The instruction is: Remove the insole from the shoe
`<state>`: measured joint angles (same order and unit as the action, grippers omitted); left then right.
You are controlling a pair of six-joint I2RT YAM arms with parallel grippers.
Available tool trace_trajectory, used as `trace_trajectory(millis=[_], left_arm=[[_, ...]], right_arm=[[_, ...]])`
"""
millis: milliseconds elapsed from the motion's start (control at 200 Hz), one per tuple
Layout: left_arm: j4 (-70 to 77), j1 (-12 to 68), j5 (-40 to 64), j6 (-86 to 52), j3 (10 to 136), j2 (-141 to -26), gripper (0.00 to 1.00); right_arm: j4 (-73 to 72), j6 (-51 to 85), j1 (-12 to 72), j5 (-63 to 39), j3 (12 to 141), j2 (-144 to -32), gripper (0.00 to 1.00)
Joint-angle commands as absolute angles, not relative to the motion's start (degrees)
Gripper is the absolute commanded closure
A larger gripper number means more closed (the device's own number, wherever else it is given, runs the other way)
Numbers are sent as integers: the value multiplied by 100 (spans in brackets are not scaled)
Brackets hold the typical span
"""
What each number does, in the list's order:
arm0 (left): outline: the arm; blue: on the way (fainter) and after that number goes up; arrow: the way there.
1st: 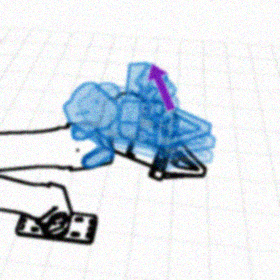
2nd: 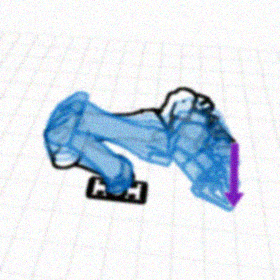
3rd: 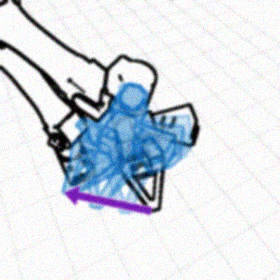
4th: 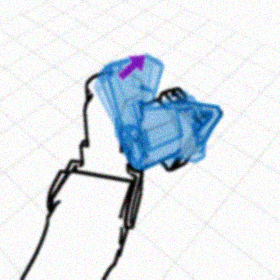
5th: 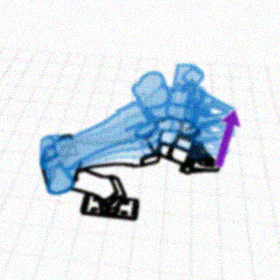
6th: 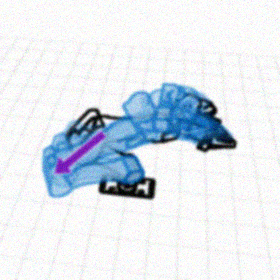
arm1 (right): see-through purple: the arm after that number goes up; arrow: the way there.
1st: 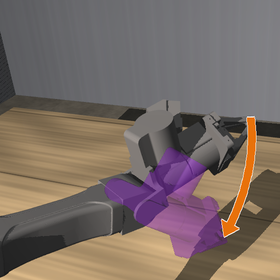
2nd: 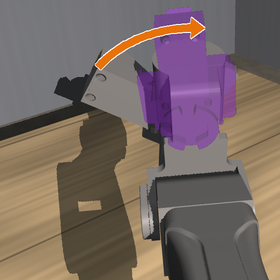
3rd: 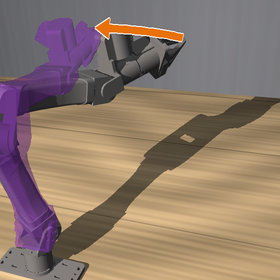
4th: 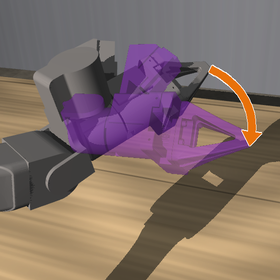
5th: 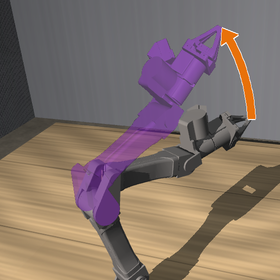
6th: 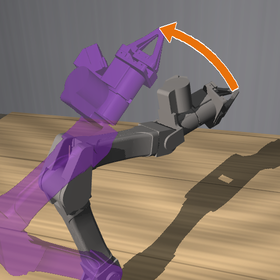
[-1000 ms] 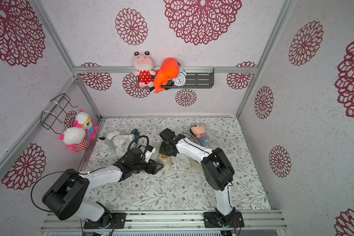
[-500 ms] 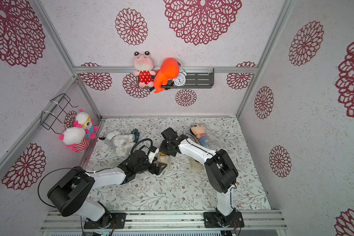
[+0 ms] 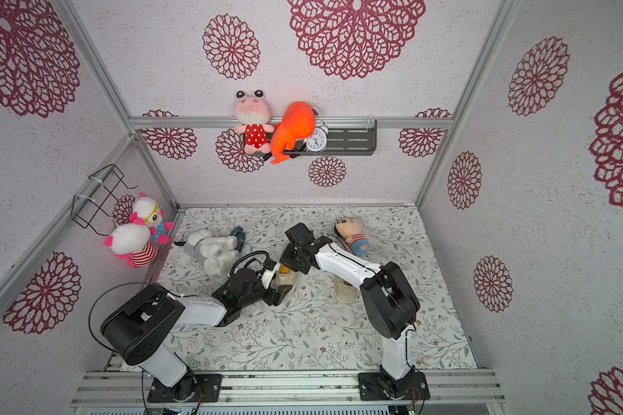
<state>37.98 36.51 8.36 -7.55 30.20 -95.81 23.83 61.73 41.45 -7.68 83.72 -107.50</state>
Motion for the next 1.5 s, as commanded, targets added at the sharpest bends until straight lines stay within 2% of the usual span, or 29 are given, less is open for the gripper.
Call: trace_trajectory(millis=[0, 240, 645, 860, 1026, 1156, 1401, 1496], left_arm=[[4006, 3691, 552, -303, 2989, -9693, 23], [3893, 3691, -139, -75, 2954, -9681, 34], [3709, 3623, -687, -149, 2935, -9712, 42], [3495, 3586, -817, -231, 3039, -9729, 46], [3359, 3544, -938, -364, 3124, -9670, 49], [3233, 3498, -993, -517, 3228, -9641, 51], [3040, 3597, -344, -602, 3799, -9958, 53], [2605, 3709, -152, -770, 4199, -10069, 49]], right_arm=[[2047, 6248, 4193, -1067, 8563, -10258, 100], [2586, 6009, 4116, -1279, 8763, -10003, 100], [3929, 4860, 3639, -2029, 9056, -9577, 100], [3818, 4798, 3639, -2711, 8893, -9324, 100], [3896, 4737, 3647, -2801, 8672, -9037, 100], [4029, 4685, 3640, -2450, 8562, -8666, 100], [4855, 4505, 3582, -585, 8587, -8019, 100], [5065, 4513, 3568, -225, 8570, -7857, 100]])
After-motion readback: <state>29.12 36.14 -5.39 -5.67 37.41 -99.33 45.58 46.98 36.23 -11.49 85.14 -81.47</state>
